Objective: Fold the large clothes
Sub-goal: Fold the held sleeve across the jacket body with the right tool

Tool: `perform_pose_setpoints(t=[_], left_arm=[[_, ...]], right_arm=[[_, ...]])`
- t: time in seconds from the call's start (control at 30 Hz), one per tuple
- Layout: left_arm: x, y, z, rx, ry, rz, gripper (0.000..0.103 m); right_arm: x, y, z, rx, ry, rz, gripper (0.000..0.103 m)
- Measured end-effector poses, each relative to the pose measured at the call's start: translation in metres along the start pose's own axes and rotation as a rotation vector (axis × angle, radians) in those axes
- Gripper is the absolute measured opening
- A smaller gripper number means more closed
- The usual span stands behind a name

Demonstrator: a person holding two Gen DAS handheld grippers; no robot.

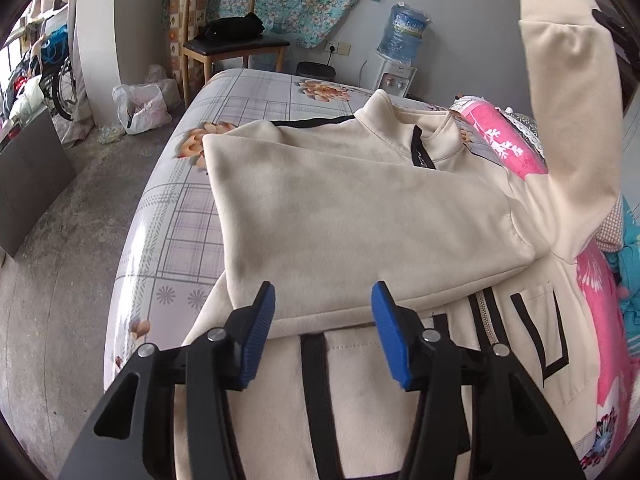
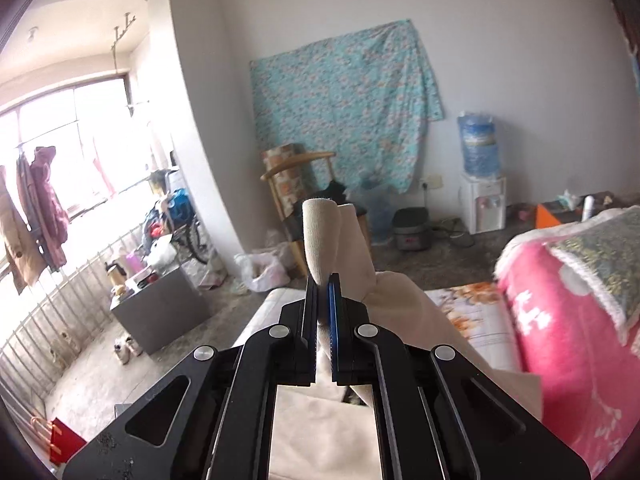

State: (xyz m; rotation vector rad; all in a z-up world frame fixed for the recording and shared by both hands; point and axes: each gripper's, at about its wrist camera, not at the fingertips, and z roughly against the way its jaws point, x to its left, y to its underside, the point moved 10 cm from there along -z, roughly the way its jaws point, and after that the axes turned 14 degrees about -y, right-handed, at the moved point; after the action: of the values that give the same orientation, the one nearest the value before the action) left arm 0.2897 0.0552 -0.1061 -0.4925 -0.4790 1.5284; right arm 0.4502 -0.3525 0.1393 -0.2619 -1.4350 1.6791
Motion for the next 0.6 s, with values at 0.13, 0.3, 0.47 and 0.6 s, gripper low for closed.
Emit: perform_pose_setpoints(t=[0.13,0.3,0.47,0.6], left_arm=[[0.015,0.009,0.007,0.008,0.019,0.027,0.045],[0.024,0.016,0.008,0.033,0.051,0.045,0.045],[0.019,0.013,0.008,0.034,0.109,0.068,0.045],[0.013,-0.010,0.001,0.008,0.115,0.072,0.045]], right_arm=[[0.044,0.063,-0.075,0.160,-0.088,0.006,0.006],[0.061,0.191,-0.154,0.527,-0.153,-0.060,0.067],[0.043,0.238,-0.136,0.621,-0.157,-0.161,0.066],[0.005,0.201,-0.075,0.497,-0.123,-0.204,0.067]])
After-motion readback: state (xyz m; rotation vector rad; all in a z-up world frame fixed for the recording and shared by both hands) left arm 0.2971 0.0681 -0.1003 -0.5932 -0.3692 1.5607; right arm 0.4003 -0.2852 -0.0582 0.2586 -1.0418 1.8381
